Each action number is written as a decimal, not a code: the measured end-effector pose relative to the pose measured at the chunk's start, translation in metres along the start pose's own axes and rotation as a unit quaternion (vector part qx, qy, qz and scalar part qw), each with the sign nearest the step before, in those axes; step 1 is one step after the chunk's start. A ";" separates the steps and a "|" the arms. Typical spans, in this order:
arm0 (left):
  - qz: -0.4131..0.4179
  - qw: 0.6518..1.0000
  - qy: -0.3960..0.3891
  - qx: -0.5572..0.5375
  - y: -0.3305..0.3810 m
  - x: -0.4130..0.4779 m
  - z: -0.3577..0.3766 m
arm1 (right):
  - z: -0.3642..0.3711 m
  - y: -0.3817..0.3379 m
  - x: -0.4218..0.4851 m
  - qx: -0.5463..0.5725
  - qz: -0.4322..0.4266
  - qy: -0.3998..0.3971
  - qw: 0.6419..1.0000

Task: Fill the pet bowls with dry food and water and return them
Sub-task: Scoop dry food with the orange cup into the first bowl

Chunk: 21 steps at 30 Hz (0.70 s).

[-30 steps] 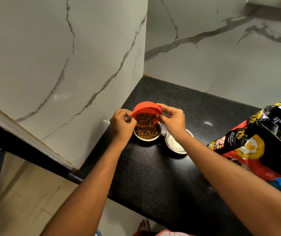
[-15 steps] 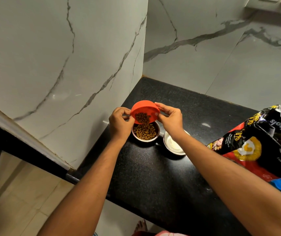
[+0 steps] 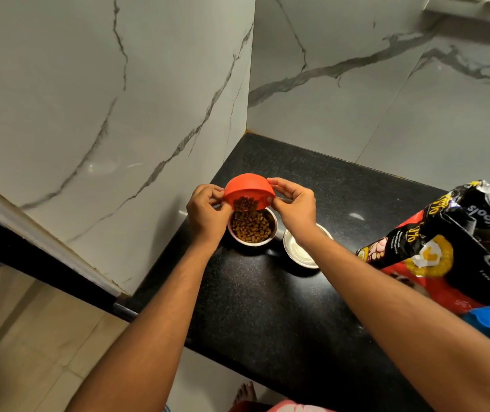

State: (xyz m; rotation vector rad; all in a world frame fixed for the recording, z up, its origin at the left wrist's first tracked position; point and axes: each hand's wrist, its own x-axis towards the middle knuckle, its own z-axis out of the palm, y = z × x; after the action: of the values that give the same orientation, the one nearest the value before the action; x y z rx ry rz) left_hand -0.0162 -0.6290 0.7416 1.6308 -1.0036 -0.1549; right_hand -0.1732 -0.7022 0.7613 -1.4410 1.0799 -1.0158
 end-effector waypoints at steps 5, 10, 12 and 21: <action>0.024 1.000 -0.003 0.002 0.004 -0.003 -0.002 | -0.002 -0.004 -0.006 -0.008 -0.018 0.013 1.000; 0.045 0.999 -0.001 -0.011 0.004 -0.006 -0.003 | -0.003 -0.009 -0.012 0.002 -0.025 0.022 0.999; 0.050 0.999 0.001 -0.014 0.006 -0.008 -0.004 | -0.004 -0.011 -0.016 0.010 -0.030 0.024 0.999; 0.064 0.997 -0.017 -0.026 0.018 -0.017 -0.009 | -0.013 -0.016 -0.026 0.018 -0.050 0.028 0.998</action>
State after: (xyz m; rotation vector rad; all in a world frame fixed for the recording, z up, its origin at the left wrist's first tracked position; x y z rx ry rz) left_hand -0.0308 -0.6108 0.7529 1.5167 -1.1173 -0.1222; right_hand -0.1899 -0.6786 0.7775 -1.4559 1.0335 -1.1472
